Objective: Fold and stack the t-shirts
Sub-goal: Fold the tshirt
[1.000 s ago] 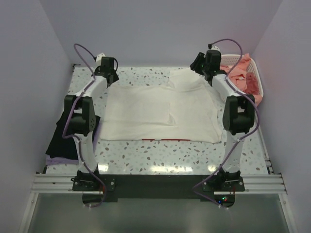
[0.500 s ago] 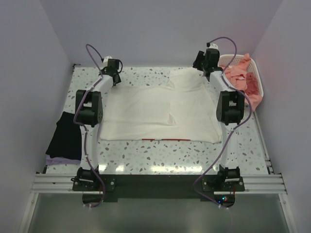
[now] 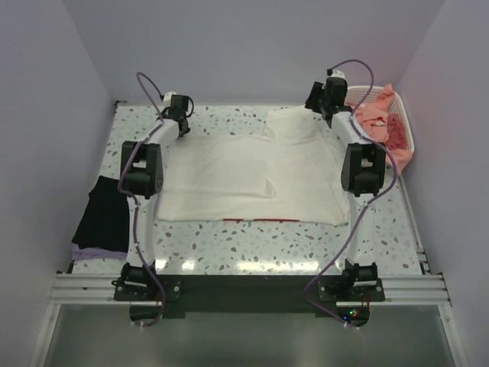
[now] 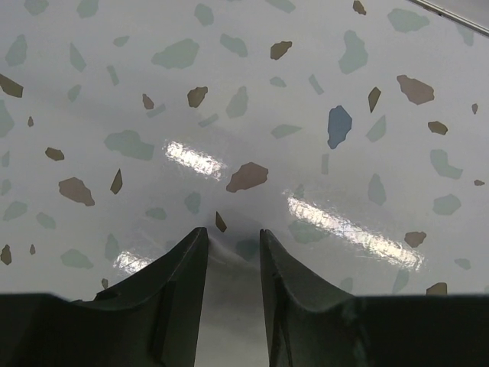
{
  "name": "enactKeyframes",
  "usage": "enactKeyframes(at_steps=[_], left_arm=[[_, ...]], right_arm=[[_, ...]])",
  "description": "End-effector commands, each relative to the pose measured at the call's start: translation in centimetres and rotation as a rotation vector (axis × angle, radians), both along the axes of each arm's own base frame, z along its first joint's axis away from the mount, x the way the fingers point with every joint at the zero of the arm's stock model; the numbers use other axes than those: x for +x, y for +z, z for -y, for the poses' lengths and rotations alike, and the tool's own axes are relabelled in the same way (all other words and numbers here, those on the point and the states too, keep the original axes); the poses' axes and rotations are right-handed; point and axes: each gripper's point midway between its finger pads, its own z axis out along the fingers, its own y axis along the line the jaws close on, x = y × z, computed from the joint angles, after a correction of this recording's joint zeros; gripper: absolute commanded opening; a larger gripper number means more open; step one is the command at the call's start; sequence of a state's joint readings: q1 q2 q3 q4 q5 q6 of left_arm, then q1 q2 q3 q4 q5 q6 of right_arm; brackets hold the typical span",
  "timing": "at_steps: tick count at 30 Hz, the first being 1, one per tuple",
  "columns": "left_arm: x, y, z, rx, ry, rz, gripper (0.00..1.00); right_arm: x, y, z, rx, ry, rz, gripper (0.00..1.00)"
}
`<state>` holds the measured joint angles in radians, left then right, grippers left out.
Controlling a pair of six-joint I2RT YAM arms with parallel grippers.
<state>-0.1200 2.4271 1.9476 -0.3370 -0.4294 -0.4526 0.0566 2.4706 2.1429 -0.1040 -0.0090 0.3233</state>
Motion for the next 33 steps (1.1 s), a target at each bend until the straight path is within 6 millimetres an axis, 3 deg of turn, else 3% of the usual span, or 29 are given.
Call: enactKeyframes(at_steps=[1,9,18,26,33], left_arm=[[-0.3,0.9,-0.4,0.012,0.026,0.006,0.37],[-1.3,0.7,-0.4,0.028,0.028,-0.014,0.20],[-1.2,2.7,0.2,0.017,0.015,0.030,0.00],[-1.1,3.7,0.6,0.004,0.006,0.058,0.00],[-0.9,4.7,0.9,-0.011,-0.002,0.085,0.00]], right_arm=[[0.6,-0.6,1.0,0.013,-0.032,-0.009,0.52],[-0.1,-3.3,1.0,0.050,-0.057,-0.094,0.52],[0.0,-5.3,0.8,0.057,-0.062,-0.133,0.53],[0.7,-7.0,-0.1,0.105,-0.037,-0.149,0.54],[1.0,-7.1,-2.1,0.133,-0.001,-0.137,0.52]])
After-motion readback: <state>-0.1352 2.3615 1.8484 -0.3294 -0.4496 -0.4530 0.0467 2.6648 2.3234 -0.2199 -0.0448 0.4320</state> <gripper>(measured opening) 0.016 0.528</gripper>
